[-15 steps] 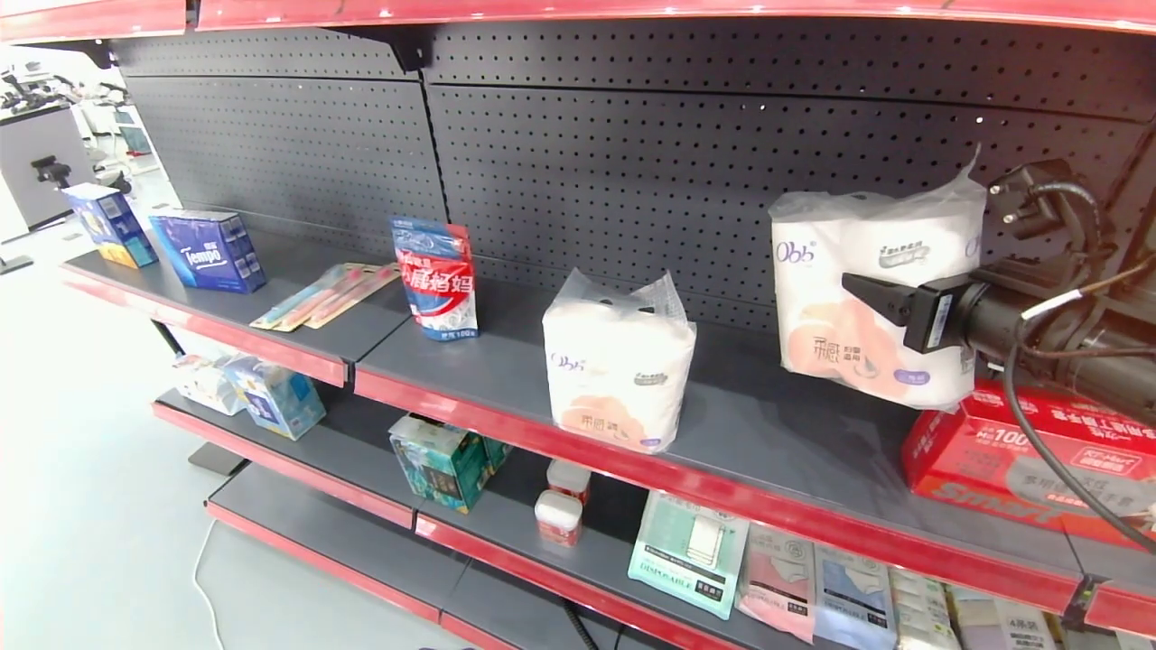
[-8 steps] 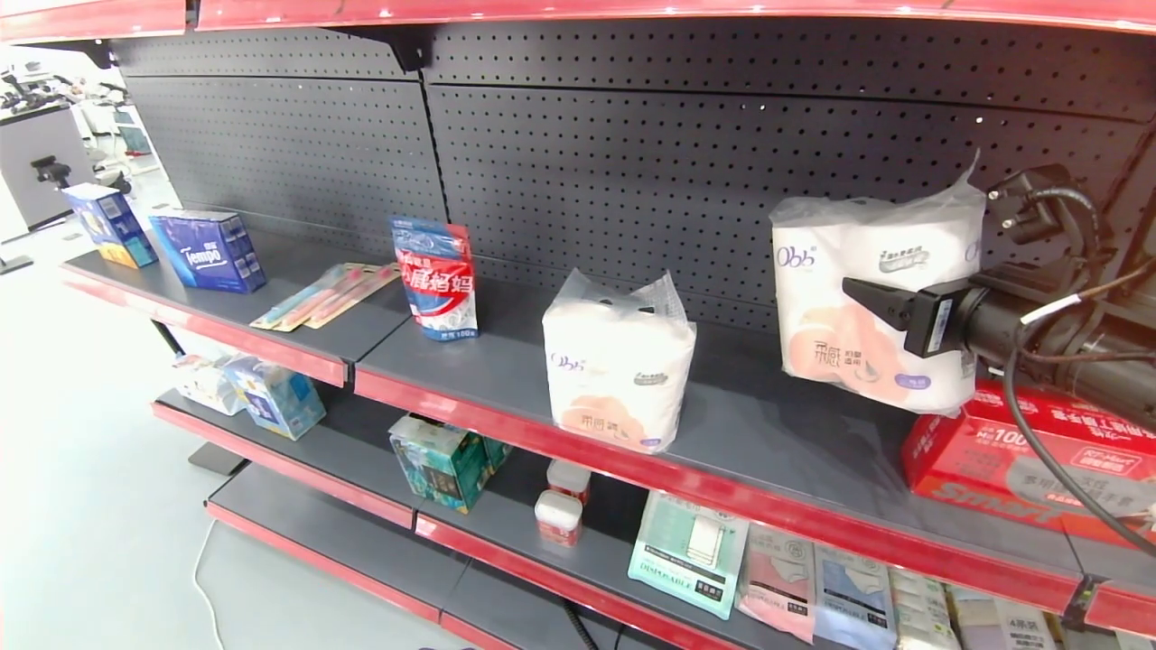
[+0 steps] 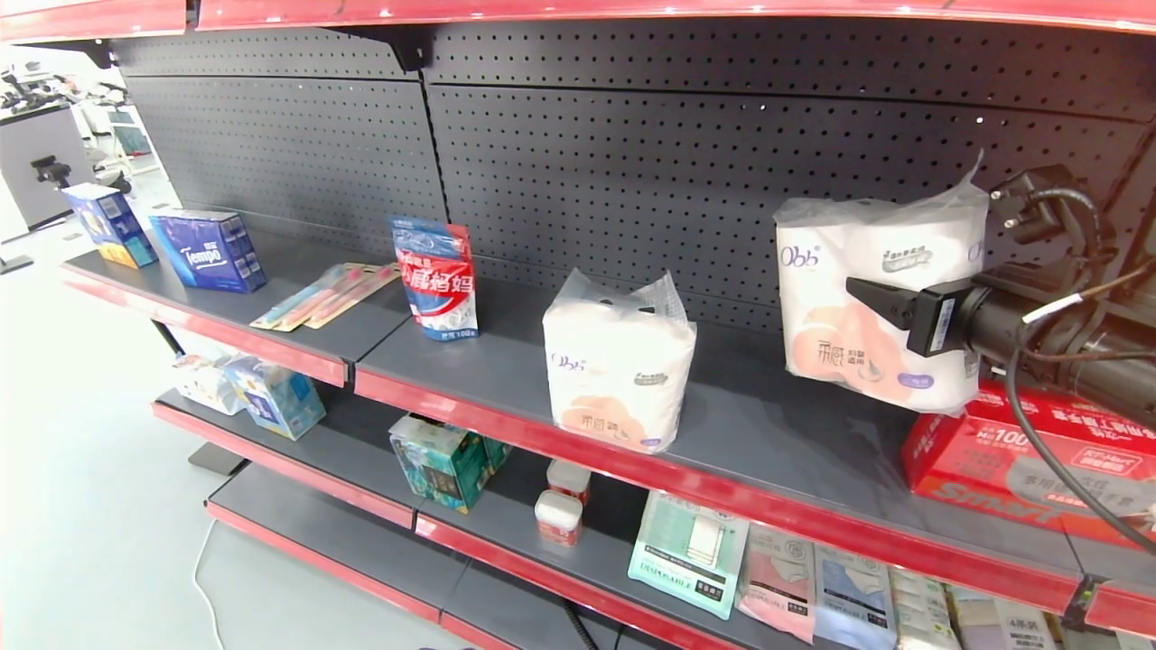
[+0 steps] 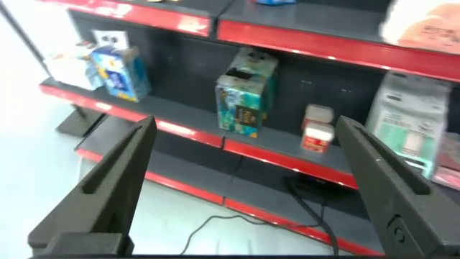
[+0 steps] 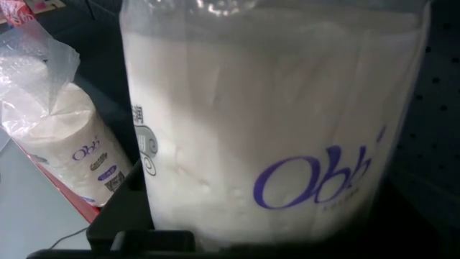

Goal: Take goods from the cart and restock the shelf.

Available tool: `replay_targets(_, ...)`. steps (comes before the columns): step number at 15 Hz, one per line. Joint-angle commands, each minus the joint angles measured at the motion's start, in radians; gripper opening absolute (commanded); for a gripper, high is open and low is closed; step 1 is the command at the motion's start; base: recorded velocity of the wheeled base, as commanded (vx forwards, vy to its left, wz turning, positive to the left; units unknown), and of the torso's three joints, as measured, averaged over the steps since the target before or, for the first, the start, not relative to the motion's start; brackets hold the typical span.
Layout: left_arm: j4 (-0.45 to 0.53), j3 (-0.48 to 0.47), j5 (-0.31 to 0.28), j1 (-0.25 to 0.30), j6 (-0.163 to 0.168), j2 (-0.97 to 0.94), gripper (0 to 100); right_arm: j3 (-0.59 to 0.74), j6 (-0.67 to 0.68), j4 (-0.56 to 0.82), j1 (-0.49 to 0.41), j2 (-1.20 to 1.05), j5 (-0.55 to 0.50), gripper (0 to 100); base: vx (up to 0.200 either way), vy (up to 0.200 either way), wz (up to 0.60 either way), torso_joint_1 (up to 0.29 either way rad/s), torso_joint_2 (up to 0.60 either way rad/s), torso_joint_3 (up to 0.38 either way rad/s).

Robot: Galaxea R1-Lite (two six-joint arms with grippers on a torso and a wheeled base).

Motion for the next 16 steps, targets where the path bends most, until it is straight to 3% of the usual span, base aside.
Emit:
replay_targets(1, 0.0, 0.0, -0.002, 0.048, 0.003, -0.006, 100, -0.003, -0.001, -0.001, -0.006, 0.0, 0.0, 0, 0.0, 0.0, 0.0, 0.0, 0.0, 0.0)
replay_targets(5, 0.0, 0.0, 0.001, 0.06, 0.0, -0.099, 100, 0.0, -0.001, -0.001, -0.006, -0.005, 0.0, 0, 0.0, 0.0, 0.0, 0.0, 0.0, 0.0)
replay_targets(12, 0.0, 0.0, -0.004, 0.059, 0.006, -0.099, 100, -0.049, 0.002, -0.001, -0.006, 0.047, 0.006, 0, 0.0, 0.0, 0.0, 0.0, 0.0, 0.0)
replay_targets(16, 0.0, 0.0, -0.004, 0.059, 0.006, -0.099, 100, -0.136, 0.004, -0.065, -0.013, 0.185, 0.106, 0, 0.0, 0.0, 0.0, 0.0, 0.0, 0.0)
